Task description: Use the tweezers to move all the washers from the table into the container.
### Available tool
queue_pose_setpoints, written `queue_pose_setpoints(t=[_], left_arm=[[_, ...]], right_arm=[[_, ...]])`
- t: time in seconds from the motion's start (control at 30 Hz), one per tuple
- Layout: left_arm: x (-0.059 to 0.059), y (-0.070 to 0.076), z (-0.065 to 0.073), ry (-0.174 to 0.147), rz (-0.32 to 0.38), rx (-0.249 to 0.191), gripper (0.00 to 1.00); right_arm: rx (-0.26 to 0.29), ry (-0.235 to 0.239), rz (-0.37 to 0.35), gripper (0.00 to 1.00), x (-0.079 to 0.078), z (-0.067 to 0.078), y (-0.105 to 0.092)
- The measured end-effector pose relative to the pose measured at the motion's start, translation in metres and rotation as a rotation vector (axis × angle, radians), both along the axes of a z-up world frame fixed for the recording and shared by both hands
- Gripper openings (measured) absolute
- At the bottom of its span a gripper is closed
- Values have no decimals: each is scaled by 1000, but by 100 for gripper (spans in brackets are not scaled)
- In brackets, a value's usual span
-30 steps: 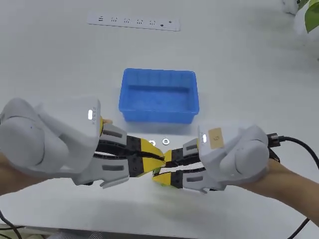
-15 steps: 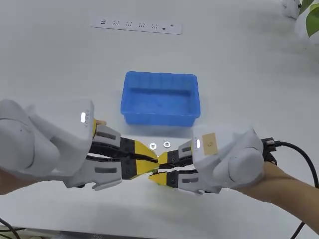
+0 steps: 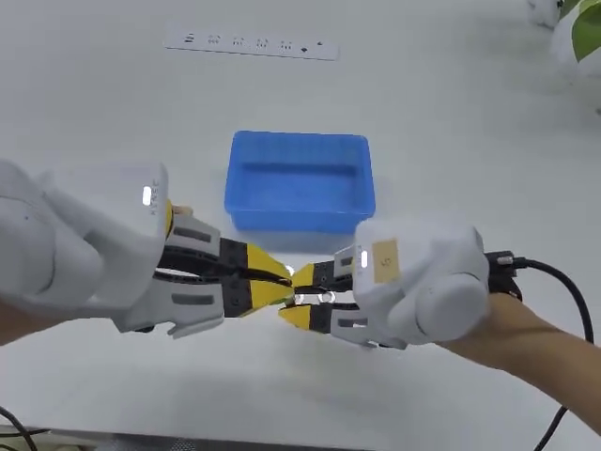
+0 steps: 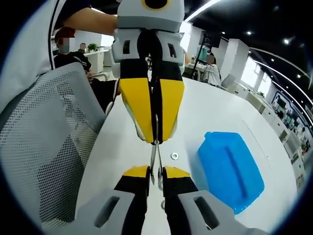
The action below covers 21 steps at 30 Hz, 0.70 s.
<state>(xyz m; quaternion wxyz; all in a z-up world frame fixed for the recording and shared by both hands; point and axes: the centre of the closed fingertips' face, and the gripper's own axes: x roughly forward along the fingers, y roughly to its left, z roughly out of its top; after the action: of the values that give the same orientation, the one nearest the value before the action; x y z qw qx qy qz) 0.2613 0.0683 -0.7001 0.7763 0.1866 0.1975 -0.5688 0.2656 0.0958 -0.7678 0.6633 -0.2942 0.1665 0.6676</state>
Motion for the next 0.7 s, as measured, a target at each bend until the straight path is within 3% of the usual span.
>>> queue_pose_setpoints(t=[0.27, 0.6, 0.7], left_arm=[[13, 0, -3, -1, 9, 3, 5], [12, 0, -9, 30, 7, 1, 5], [13, 1, -8, 24, 17, -5, 5]], right_arm=[[0, 24, -51, 12, 12, -3, -1], [-10, 65, -60, 12, 9, -8, -1], [-9, 65, -62, 12, 10, -7, -1]])
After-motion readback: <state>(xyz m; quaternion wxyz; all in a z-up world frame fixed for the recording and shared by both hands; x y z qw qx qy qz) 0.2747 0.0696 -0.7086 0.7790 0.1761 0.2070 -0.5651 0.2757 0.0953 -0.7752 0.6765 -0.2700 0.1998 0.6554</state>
